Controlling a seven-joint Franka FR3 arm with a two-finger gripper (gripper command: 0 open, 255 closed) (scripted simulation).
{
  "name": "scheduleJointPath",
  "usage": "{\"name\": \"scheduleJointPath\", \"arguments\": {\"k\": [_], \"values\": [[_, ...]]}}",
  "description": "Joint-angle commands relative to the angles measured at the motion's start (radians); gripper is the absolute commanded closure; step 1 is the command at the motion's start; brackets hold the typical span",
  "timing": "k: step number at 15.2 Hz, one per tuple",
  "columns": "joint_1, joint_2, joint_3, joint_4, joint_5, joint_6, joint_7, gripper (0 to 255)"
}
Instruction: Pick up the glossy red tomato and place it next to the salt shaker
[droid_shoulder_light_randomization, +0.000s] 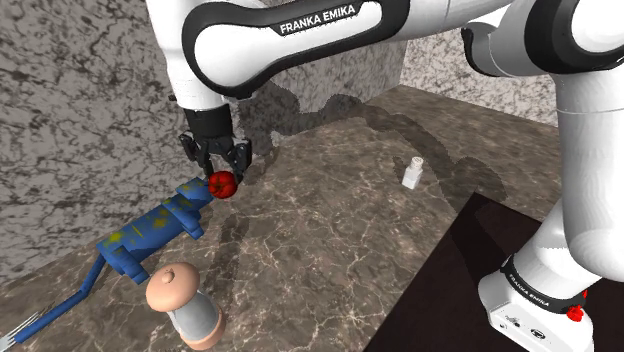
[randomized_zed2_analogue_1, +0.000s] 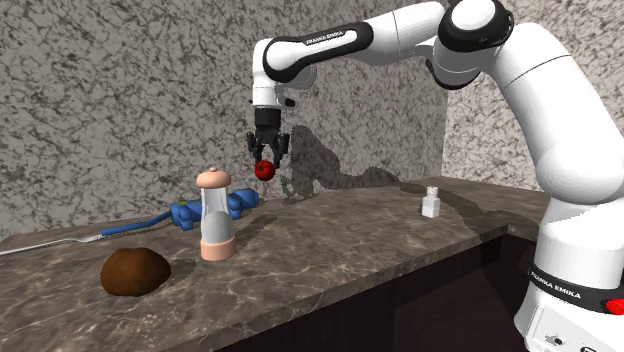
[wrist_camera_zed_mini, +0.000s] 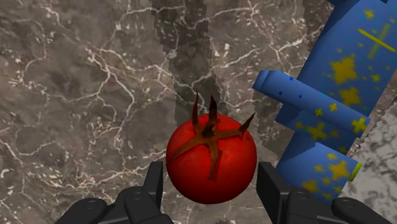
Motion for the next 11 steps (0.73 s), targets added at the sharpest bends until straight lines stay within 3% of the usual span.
{"name": "scheduleJointPath", "arguments": {"k": [1, 7, 11], "values": [[0.004, -0.003, 0.002, 0.025, 0.003, -0.027, -0.003, 255], [0.018, -0.004, 0.005, 0.097, 0.007, -0.097, -0.008, 255], [-0.137, -0.202, 0.046, -0.177, 0.115, 0.004, -0.073, 255]]}}
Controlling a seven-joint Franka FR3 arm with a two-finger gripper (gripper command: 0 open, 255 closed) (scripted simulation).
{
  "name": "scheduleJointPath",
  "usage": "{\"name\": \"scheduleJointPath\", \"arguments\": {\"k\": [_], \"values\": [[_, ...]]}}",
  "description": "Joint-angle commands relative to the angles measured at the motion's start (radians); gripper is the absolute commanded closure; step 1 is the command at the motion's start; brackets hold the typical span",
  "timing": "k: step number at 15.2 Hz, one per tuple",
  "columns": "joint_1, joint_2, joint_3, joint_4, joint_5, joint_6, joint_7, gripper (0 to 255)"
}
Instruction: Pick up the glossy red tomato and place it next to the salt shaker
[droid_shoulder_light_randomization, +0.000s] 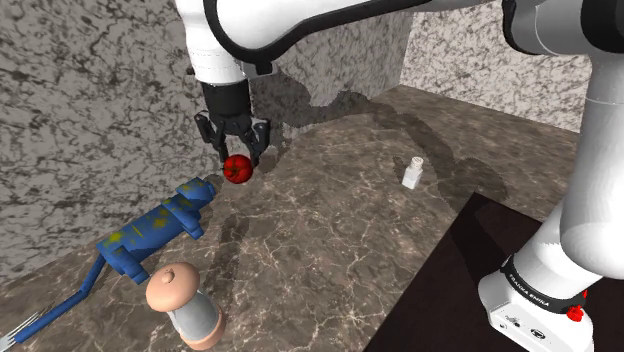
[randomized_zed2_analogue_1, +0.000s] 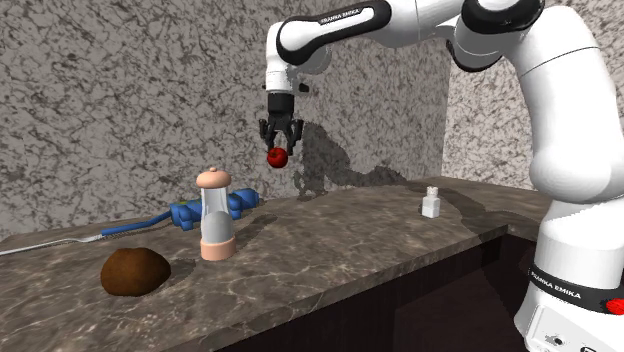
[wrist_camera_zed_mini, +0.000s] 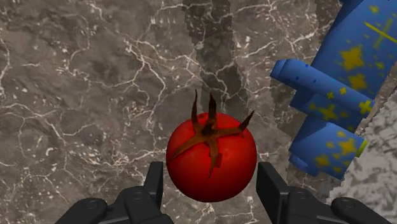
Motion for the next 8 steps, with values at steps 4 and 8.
{"name": "scheduleJointPath", "arguments": {"k": [4, 8], "values": [[-0.157, -0.244, 0.024, -0.276, 0.162, 0.087, -0.129, 255], [-0.226, -0.441, -0.005, -0.456, 0.307, 0.118, -0.271, 255]]}}
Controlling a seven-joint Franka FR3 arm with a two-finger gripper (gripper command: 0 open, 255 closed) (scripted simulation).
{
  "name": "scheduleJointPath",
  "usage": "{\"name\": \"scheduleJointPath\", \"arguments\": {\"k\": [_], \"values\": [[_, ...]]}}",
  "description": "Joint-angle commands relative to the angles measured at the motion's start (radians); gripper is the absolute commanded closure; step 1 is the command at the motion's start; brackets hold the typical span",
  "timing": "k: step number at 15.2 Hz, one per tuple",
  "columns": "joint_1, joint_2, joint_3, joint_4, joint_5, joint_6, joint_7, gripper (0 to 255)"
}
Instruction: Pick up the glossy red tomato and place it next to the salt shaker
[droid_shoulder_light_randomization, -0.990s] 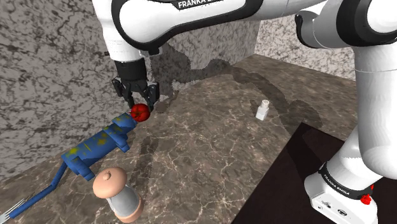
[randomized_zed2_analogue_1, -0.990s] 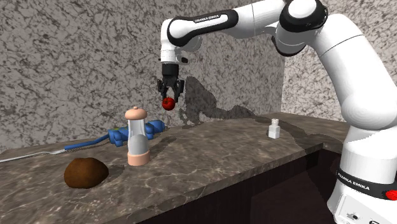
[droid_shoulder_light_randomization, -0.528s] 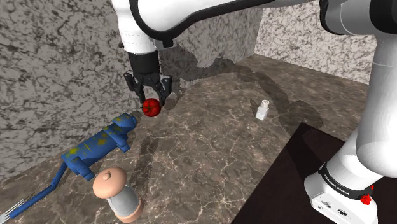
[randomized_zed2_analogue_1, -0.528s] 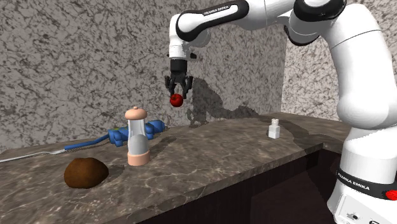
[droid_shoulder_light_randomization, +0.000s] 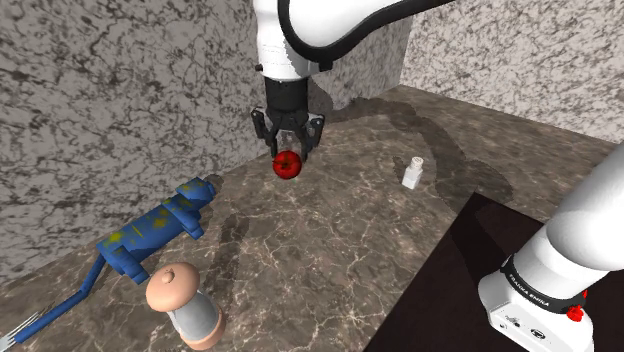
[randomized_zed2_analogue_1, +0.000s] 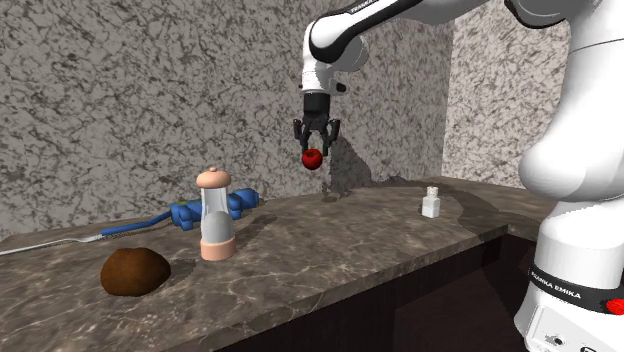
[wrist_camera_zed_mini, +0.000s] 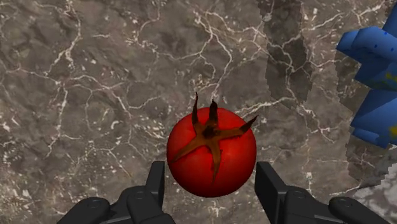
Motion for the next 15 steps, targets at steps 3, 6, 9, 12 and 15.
{"name": "scheduleJointPath", "arguments": {"k": [3, 6, 9, 12, 15], "values": [[-0.03, -0.197, -0.061, -0.169, 0.134, 0.007, -0.146, 255], [-0.024, -0.317, -0.126, -0.275, 0.195, -0.003, -0.239, 255], [-0.014, -0.425, -0.193, -0.371, 0.232, -0.02, -0.322, 255], [-0.007, -0.525, -0.259, -0.458, 0.249, -0.042, -0.397, 255], [-0.004, -0.618, -0.325, -0.537, 0.248, -0.068, -0.467, 255]]}}
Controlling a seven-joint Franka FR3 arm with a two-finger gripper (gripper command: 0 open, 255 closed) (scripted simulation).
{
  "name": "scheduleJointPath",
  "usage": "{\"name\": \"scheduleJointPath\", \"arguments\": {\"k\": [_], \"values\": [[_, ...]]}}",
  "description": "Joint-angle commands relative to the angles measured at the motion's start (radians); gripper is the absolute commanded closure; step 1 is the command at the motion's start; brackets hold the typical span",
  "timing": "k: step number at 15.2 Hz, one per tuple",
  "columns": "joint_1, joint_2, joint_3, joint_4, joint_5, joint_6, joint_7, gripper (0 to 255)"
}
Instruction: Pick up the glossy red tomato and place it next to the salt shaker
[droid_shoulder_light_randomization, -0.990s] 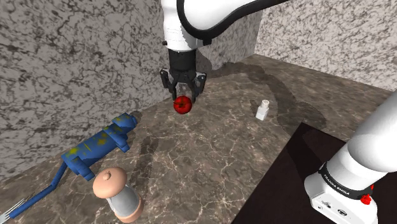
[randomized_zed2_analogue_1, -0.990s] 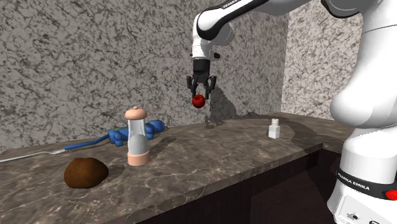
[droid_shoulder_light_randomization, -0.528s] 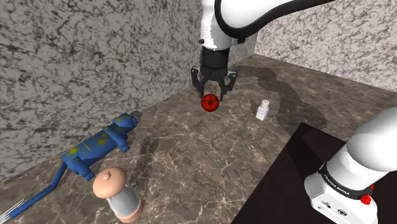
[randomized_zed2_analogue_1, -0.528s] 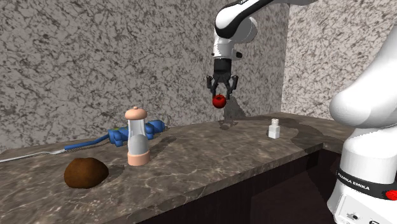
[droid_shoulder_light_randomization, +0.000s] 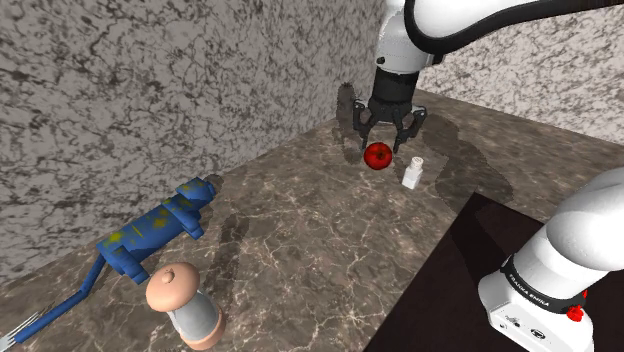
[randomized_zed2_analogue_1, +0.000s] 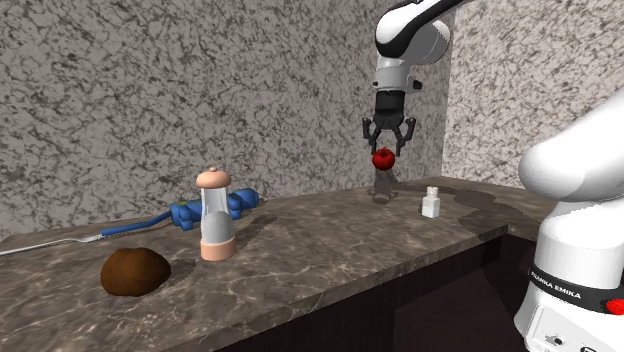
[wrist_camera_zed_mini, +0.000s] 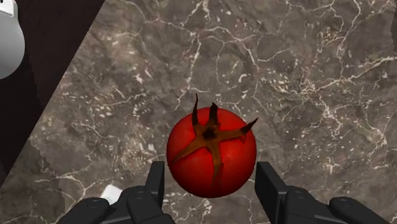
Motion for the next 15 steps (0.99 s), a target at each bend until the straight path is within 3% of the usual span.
{"name": "scheduleJointPath", "arguments": {"k": [1, 11, 15], "values": [[0.0, -0.057, -0.043, -0.05, -0.005, -0.015, -0.047, 255], [-0.053, -0.316, -0.272, -0.235, -0.12, -0.123, -0.267, 255], [-0.05, -0.316, -0.265, -0.288, -0.112, -0.07, -0.27, 255]]}}
